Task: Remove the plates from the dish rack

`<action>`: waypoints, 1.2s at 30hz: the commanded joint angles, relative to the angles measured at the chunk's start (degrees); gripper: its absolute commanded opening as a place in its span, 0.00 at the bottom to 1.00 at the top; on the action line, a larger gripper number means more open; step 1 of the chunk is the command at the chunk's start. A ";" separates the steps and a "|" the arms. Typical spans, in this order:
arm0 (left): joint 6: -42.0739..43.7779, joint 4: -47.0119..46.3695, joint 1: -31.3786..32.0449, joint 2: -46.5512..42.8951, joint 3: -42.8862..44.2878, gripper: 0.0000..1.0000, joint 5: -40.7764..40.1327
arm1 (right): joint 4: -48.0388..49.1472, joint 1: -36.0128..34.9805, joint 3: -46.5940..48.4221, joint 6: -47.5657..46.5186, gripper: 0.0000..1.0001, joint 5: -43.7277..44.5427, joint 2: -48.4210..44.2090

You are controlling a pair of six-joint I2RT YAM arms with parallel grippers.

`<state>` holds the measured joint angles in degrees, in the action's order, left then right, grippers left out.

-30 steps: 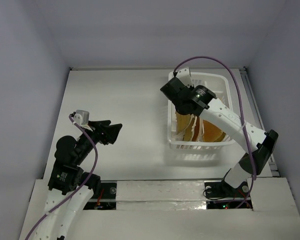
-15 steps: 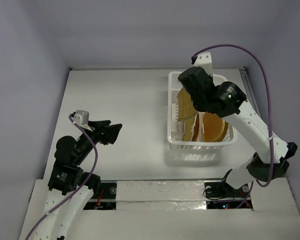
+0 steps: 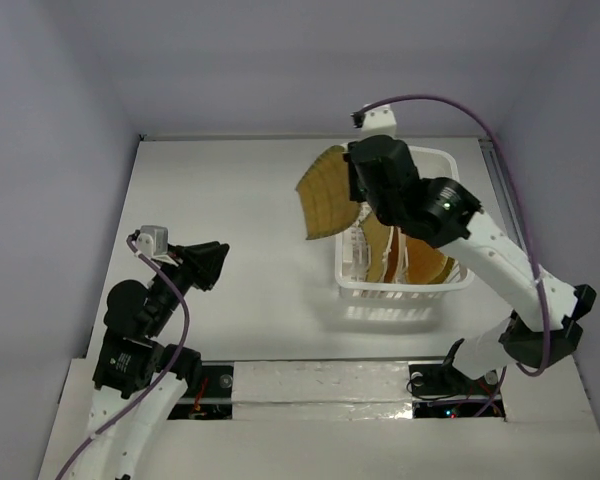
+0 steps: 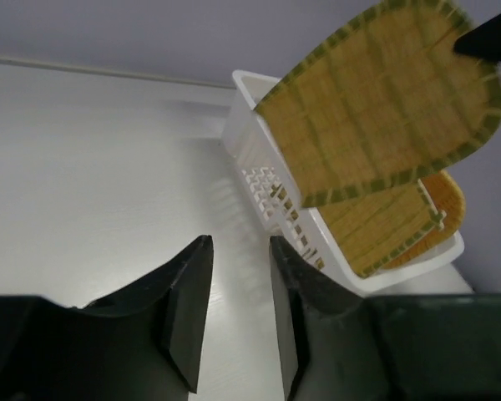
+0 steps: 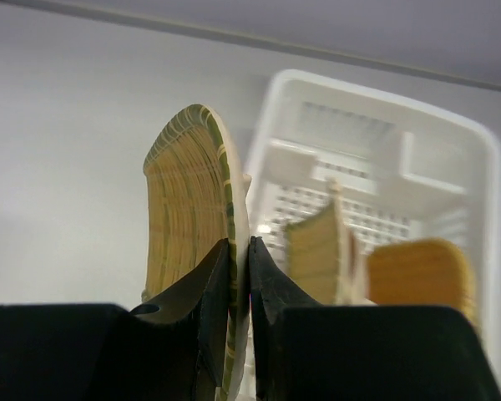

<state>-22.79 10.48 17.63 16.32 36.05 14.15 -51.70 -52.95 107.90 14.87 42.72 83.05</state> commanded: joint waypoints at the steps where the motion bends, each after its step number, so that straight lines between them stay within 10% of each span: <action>1: 0.20 -0.11 0.30 -1.72 2.62 0.24 -6.13 | 22.38 -1.02 -4.17 -1.17 0.00 -13.68 3.42; 7: -0.94 1.99 0.30 -3.31 3.23 0.00 -12.21 | 33.84 -1.02 -5.50 3.13 0.00 -20.47 11.86; 36: -1.65 1.03 0.30 -1.64 2.27 0.20 -10.37 | 48.19 0.04 -18.51 26.87 0.05 -18.02 35.60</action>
<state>-24.21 14.00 17.63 13.98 37.12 2.79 -7.86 -53.21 89.93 38.96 22.50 117.34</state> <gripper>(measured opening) 0.200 0.177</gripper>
